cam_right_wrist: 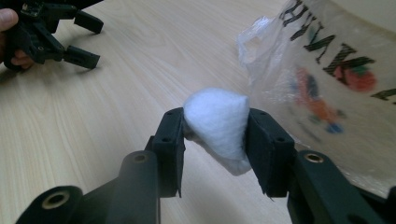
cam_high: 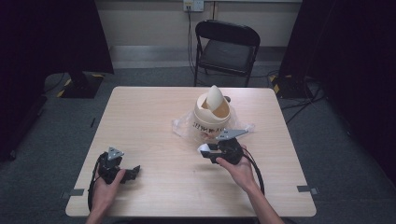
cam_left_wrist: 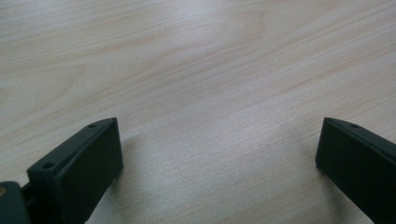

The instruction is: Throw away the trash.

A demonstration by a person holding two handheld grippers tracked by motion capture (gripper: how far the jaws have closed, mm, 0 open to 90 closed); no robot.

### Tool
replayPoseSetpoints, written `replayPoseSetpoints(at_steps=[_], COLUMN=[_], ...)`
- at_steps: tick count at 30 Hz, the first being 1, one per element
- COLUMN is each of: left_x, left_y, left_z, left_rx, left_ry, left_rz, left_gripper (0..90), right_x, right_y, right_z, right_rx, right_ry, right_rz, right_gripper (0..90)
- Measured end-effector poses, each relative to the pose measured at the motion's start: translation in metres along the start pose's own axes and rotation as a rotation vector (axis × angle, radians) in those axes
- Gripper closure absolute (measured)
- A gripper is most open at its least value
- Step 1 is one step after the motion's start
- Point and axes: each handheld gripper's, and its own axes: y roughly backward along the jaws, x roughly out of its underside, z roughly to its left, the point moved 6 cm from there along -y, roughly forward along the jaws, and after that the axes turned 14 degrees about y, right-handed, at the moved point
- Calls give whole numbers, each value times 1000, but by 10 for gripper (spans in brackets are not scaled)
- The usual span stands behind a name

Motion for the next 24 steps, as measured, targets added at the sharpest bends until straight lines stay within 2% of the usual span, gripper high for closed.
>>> replayPoseSetpoints(at_steps=[24], left_x=[0], left_y=[0], left_z=[0], left_rx=[1], left_ry=[0], left_rz=[0], left_gripper=[0], right_x=[-10], right_y=[36], right_z=[-24], right_rx=[65], right_ry=[-24], right_rz=[-44], right_gripper=[590])
